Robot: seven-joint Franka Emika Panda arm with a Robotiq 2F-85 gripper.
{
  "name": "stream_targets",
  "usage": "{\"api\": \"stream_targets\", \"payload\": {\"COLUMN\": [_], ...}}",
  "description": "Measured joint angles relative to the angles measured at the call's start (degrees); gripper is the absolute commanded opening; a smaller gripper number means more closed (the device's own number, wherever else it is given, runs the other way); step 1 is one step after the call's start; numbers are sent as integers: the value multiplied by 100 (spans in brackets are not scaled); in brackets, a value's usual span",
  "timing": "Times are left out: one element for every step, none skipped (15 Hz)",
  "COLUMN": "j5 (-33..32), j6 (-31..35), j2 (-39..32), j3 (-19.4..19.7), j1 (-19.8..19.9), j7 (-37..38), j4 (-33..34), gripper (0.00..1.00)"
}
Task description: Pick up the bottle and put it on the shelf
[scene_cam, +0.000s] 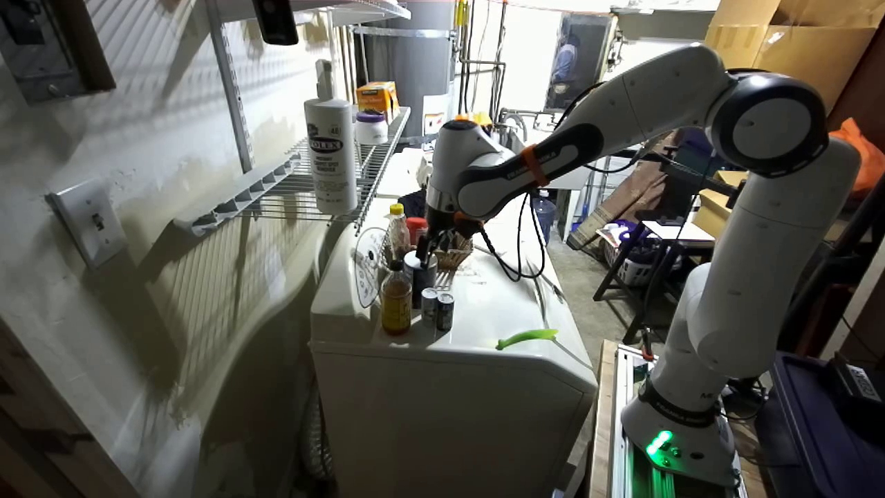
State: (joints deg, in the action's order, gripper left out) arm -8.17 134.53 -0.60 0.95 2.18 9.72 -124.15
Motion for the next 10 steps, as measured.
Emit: {"api": "stream_targets", "payload": {"j5": [0,4,5,5,5,18,45,82,107,146], "j6": [31,68,106,129,159,189,204,210,211,211], "j2": [-32,-54,-60,-60,-61,-66,-71,-74,-75,-76], "j3": [0,0,0,0,0,0,0,0,0,0], "j1": [-2,-4,-7,-9,-8,-8,-9,-10,-11,-11], "j7": [41,68,90,112,127,131,130,125,125,120], "j4": [1,2,2,2,2,2,2,2,2,1], "gripper": [100,100,100,100,100,100,100,100,100,100]}}
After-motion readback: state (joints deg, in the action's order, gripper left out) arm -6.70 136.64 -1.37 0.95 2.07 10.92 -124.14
